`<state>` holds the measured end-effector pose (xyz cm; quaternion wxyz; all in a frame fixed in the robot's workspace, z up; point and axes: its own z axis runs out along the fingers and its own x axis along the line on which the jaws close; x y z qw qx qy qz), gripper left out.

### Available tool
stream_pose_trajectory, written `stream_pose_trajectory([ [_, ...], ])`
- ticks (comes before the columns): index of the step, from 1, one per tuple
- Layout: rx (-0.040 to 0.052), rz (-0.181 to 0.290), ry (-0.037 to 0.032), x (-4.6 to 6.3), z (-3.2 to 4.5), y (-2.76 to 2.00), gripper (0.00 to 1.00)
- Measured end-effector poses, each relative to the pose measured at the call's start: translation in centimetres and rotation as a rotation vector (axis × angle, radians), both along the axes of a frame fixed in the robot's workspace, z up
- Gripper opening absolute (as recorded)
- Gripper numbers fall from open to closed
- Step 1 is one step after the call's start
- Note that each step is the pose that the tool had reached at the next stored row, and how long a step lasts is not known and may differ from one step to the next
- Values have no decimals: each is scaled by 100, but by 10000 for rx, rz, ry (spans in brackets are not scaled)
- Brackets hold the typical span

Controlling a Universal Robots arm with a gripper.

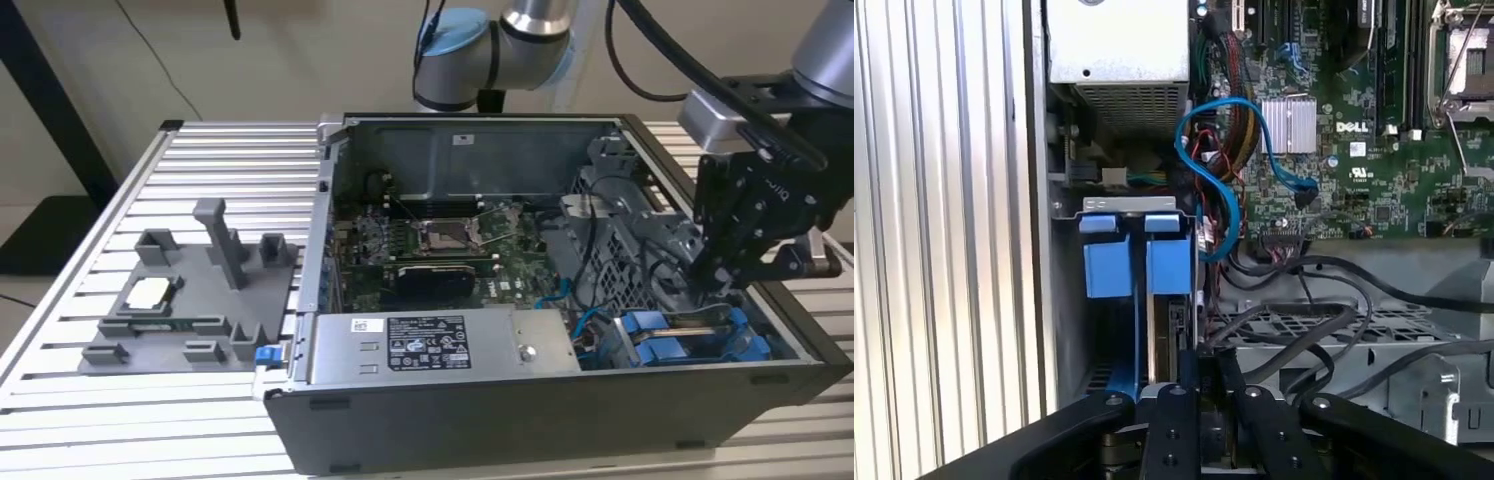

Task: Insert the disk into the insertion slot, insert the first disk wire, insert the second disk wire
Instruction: 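Insert the first disk wire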

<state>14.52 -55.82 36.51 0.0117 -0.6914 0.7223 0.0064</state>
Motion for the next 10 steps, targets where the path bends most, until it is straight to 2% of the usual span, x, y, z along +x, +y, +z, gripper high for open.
stream_pose_trajectory([
  [4, -4, -109, 19, 9, -21, -16, 19],
  [7, -19, -114, 98, 41, -30, -34, 19],
  [10, -19, -129, 117, 58, -32, -36, 19],
])
